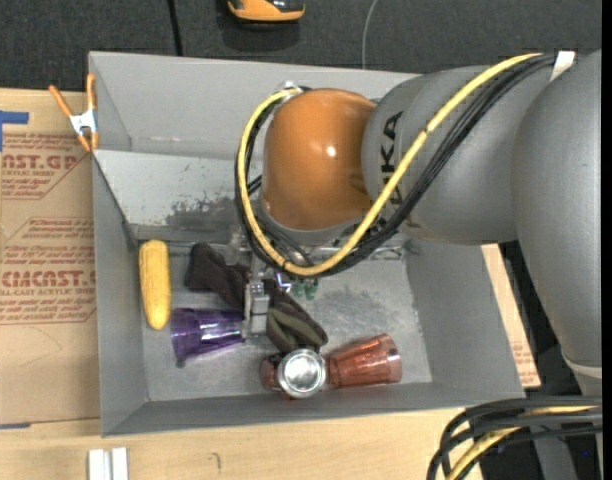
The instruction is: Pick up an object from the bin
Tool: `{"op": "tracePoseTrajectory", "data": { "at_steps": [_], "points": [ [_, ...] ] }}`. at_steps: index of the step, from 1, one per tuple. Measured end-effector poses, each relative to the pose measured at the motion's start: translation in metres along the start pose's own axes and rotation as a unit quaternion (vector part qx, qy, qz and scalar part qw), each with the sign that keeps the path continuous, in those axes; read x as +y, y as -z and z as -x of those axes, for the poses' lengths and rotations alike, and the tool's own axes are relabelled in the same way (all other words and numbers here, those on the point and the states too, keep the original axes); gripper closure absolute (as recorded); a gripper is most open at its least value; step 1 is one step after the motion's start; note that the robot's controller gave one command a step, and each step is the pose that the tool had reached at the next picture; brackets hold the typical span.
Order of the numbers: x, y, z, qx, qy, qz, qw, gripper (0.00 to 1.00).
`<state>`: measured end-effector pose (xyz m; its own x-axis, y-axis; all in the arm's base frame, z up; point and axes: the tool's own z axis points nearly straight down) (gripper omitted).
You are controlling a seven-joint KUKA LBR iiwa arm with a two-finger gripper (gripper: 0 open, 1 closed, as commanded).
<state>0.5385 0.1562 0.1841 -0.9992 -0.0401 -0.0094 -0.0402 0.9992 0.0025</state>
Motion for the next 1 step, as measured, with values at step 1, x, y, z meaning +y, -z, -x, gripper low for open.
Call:
{"op": "tracePoseTrajectory", "data": {
  "at_steps": [1],
  "points": [
    [0.0164,-0.0509,0.018,0.0033,0.002,0.0,1.0,0.0]
  ]
}}
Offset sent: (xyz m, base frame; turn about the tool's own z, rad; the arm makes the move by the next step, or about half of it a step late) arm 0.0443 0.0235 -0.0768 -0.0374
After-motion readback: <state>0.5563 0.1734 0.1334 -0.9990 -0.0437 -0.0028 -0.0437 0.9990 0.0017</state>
